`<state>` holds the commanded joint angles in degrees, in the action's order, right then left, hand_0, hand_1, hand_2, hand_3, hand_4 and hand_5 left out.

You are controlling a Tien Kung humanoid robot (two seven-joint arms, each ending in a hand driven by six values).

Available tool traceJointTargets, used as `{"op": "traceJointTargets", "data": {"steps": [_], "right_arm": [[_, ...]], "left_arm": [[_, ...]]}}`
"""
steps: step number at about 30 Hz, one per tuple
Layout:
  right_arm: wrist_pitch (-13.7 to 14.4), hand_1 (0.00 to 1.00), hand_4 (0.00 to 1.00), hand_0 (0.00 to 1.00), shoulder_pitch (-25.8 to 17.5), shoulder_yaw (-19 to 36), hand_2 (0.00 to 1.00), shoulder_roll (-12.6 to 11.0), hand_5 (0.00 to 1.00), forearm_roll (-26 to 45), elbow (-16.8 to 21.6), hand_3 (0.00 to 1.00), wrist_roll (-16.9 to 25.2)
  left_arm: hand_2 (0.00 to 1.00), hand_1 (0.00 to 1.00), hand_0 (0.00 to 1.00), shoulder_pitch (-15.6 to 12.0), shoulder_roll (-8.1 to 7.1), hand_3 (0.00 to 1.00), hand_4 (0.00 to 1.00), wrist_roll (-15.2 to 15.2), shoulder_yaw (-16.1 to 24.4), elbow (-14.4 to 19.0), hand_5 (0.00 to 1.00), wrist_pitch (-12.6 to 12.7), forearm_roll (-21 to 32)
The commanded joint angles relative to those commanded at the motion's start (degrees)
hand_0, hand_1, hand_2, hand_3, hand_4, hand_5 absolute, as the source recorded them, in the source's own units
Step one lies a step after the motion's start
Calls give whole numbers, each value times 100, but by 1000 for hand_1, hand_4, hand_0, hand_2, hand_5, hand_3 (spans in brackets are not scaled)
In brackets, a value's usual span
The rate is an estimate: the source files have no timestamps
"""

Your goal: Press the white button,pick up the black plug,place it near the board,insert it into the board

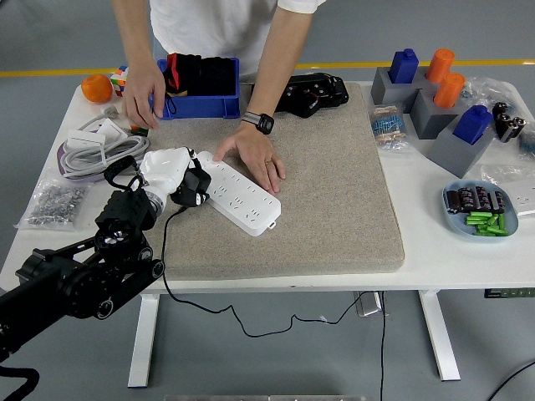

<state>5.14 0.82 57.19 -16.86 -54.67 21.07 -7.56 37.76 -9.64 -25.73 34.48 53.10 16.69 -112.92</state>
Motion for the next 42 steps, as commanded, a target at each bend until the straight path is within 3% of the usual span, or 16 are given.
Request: {"op": "traceJointTargets", "data": {"steps": [14,20,25,34,42], "right_arm": [[1,534,643,577,17,-11,548,-13,384,2,0,508,0],[1,534,643,577,33,-36,548,-29,384,7,1,508,0],[1,534,643,577,46,-61,548,-39,384,15,1,508,0],[4,534,643,577,46,-84,548,-52,384,21,-6,508,0],[5,535,643,577,41,-100,548,-64,384,24,-1,508,1]], "left_arm": [[297,198,98,251,-52,396,180,-112,-54,145,2,-165,-52],[296,195,98,490,-148,397,178,-346,-213,286,2,-526,36],[296,195,98,657,-138,397,178,-514,-364,213,2,-834,322],[303,203,100,715,-68,411,214,-502,-492,-43,2,-862,556],[316,214,101,746,-17,424,248,-488,-510,-9,2,-843,617]]}}
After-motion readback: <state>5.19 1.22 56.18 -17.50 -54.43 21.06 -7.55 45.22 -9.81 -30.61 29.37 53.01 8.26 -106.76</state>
